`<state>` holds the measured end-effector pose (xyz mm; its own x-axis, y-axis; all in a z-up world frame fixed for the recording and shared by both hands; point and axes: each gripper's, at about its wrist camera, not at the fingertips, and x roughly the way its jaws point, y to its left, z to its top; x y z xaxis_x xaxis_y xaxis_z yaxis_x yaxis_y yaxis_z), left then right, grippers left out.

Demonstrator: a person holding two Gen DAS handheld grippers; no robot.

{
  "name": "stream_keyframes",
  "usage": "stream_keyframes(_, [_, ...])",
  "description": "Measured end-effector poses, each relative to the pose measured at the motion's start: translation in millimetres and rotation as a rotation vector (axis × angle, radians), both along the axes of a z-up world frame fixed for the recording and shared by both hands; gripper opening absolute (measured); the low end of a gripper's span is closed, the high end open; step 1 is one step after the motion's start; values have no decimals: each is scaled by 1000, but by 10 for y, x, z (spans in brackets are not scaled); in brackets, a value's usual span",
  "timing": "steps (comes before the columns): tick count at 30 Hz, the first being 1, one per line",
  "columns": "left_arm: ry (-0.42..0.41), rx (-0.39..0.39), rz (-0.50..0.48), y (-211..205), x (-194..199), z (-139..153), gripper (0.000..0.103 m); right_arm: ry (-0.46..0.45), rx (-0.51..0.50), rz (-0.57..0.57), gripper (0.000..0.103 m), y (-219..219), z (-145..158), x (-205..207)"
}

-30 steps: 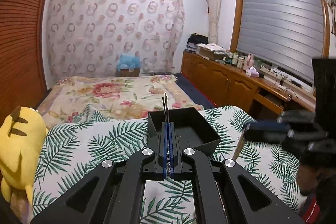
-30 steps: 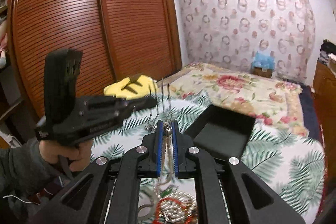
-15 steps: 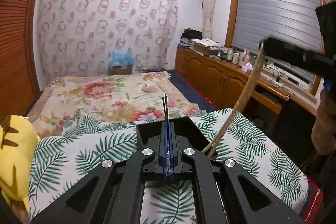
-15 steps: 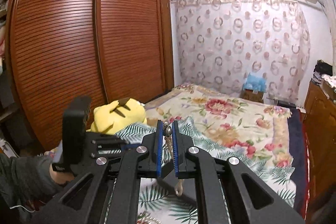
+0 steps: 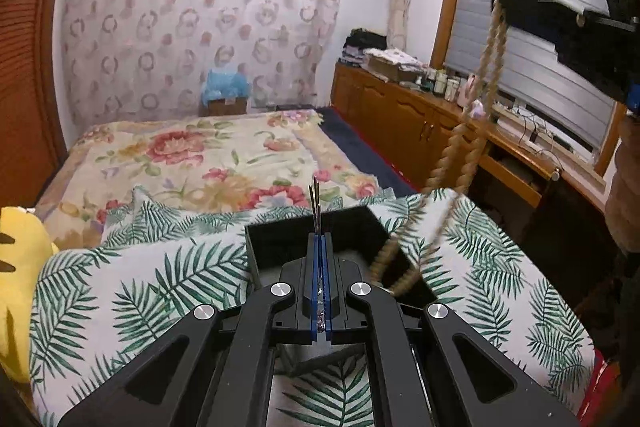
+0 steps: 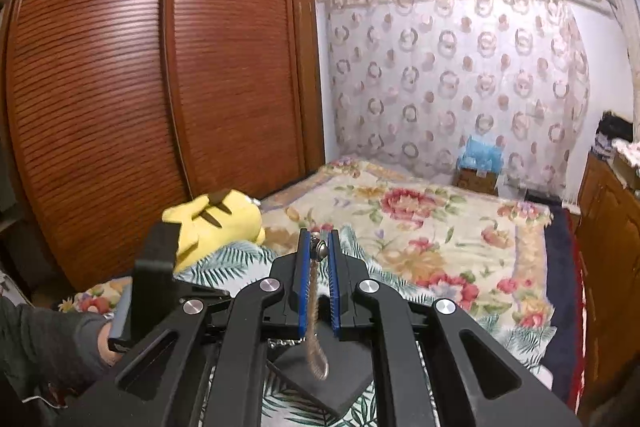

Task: Organize jewelry
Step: 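Lower the pearl strand into the box with the right tool while the left tool releases the hairpin inside, then return the left tool to the pile and grasp the jade bangle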

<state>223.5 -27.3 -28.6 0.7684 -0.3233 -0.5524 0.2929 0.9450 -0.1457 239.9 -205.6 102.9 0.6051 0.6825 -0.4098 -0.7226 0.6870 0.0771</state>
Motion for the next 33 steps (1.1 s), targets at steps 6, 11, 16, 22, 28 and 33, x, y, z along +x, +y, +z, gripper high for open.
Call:
stream_keyframes(6, [21, 19, 13, -26, 35, -71, 1, 100, -59, -18, 10, 104, -552, 194])
stream_keyframes(11, [27, 33, 26, -29, 19, -68, 3, 165, -99, -24, 10, 202, -923, 304])
stream_keyframes(16, [40, 44, 44, 11, -35, -72, 5, 202, -151, -31, 10, 309, -1211, 334])
stream_keyframes(22, [54, 53, 59, 89, -186, -108, 5, 179, -140, -57, 10, 313, -1207, 348])
stream_keyframes(28, [62, 46, 62, 158, -345, -120, 18, 148, -134, -80, 10, 302, -1033, 404])
stream_keyframes(33, [61, 49, 58, 187, -531, -129, 23, 165, -153, -113, 14, 277, -1070, 359])
